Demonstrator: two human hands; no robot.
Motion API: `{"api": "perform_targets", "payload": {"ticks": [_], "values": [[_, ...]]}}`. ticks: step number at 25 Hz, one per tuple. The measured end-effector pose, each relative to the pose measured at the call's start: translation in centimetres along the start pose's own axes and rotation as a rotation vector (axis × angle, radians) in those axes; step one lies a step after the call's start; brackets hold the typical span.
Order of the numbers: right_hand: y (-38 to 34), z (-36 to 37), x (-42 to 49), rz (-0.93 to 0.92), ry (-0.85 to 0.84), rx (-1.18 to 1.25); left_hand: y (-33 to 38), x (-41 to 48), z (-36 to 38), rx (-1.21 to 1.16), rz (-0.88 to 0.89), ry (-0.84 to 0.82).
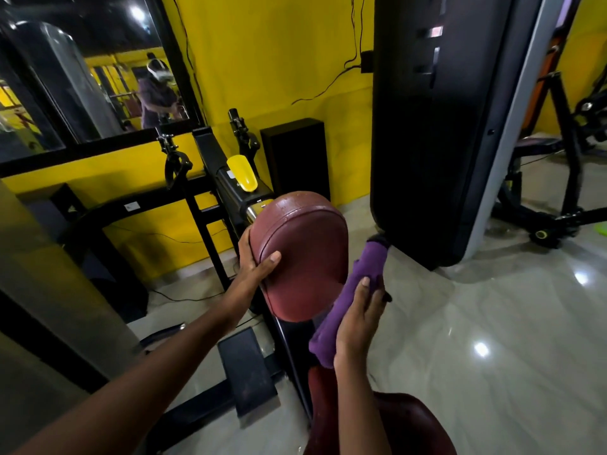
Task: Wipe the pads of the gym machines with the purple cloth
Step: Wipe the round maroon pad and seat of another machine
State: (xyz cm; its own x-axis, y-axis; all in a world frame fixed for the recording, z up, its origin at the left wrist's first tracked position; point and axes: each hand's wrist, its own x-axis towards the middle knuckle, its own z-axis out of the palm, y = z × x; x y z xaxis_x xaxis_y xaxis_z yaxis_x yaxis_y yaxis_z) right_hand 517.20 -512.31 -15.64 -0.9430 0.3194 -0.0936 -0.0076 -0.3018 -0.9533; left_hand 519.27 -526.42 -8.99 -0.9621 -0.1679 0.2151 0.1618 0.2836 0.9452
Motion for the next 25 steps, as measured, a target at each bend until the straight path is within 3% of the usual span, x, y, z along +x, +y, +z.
{"api": "perform_targets", "payload": {"ticks": [5, 12, 16, 19, 20, 25], "values": [[-5.0, 0.3, -0.2, -0.606, -0.187, -0.438, 0.8, -0.7, 0.5, -0.023, -0.016, -0.003], [-7.9, 4.6, 2.3, -1.211, -0.279, -0.976, 1.2, -0.9, 1.0, -0.116, -0.049, 0.04], [-10.0, 5.6, 3.6, -0.969, -0.39, -1.013, 1.3, -0.9, 0.9, -0.159, -0.054, 0.05], [-9.2, 5.8, 3.1, -1.135, -0.342, -1.1, 0.7, -0.5, 0.7, -0.171, -0.02, 0.048], [-9.4, 5.8, 3.6, -1.106, -0.369, -1.062, 0.5, -0.4, 0.6, -0.166, -0.015, 0.044], [-8.6, 5.5, 6.5, -0.694, -0.414, -0.693, 0.1, -0.3, 0.5, -0.089, 0.007, 0.028]]}}
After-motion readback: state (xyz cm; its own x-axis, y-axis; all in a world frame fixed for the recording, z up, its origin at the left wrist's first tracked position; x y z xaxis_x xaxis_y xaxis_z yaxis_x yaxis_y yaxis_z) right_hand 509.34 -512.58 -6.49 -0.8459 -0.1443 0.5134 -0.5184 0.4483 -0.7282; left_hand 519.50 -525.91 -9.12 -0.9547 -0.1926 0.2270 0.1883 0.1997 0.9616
